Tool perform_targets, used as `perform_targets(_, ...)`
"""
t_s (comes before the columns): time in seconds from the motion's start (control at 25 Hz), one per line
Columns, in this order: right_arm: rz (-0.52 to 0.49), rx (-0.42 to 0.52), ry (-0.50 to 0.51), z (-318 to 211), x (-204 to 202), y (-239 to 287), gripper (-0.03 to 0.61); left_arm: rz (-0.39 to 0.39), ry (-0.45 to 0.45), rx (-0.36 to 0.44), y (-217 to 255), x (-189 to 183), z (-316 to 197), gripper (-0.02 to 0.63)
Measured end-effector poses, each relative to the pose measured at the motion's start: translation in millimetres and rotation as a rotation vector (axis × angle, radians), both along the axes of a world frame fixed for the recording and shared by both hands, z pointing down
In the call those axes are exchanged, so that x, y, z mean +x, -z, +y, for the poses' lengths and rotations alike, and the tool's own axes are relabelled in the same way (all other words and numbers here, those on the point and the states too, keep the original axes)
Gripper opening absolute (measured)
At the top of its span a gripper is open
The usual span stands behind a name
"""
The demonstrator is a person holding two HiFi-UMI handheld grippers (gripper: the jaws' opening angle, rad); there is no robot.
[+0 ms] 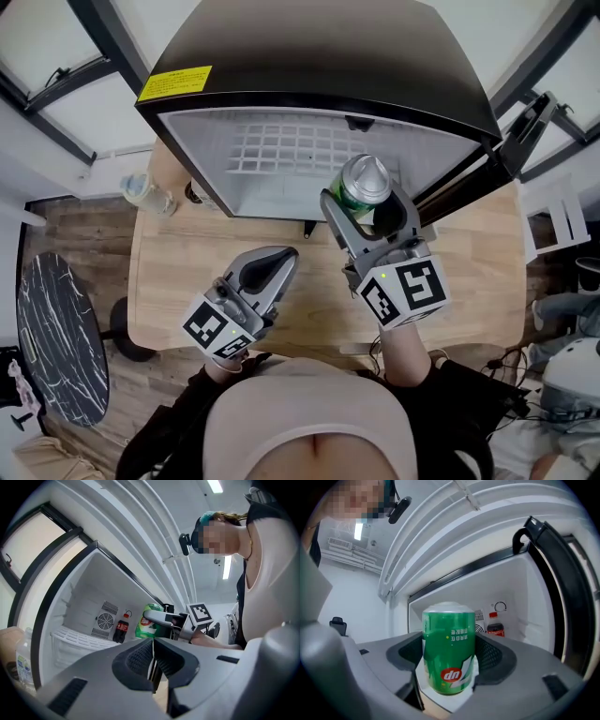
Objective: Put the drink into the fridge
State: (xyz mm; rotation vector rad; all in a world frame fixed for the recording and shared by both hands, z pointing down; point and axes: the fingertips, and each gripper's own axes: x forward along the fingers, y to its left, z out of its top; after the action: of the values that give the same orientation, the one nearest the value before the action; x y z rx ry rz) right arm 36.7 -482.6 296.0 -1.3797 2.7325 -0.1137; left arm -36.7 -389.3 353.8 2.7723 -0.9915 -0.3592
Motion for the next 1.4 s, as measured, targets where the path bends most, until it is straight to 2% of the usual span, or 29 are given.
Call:
perform_targets(0.4, 0.087, 0.040, -0.017, -49.4, -13.7, 4.7, 0.345, -0.002, 0.055, -0.017, -5.1, -21.2, 3.9, 0.012)
perform_targets(0.72, 0.125, 0.010, -0.018, -88.6, -29.4, -8.5, 0.345, -0.002, 0.104, -0.040, -13.9, -39.3, 8.2, 0.012)
perform_targets(0.92, 0.104, -0.036, 0.000, -109.1, -39.3, -19.3, 0.344, -0.009, 0.137, -0.046, -16.1, -50.5, 10.8, 0.012)
perform_targets(1.4, 0.157, -0.070, -0.023, -147.2, -45.3, -39.9, 0.344, -0.005, 0.171, -0.062, -20.9, -61.2, 16.2, 0.012)
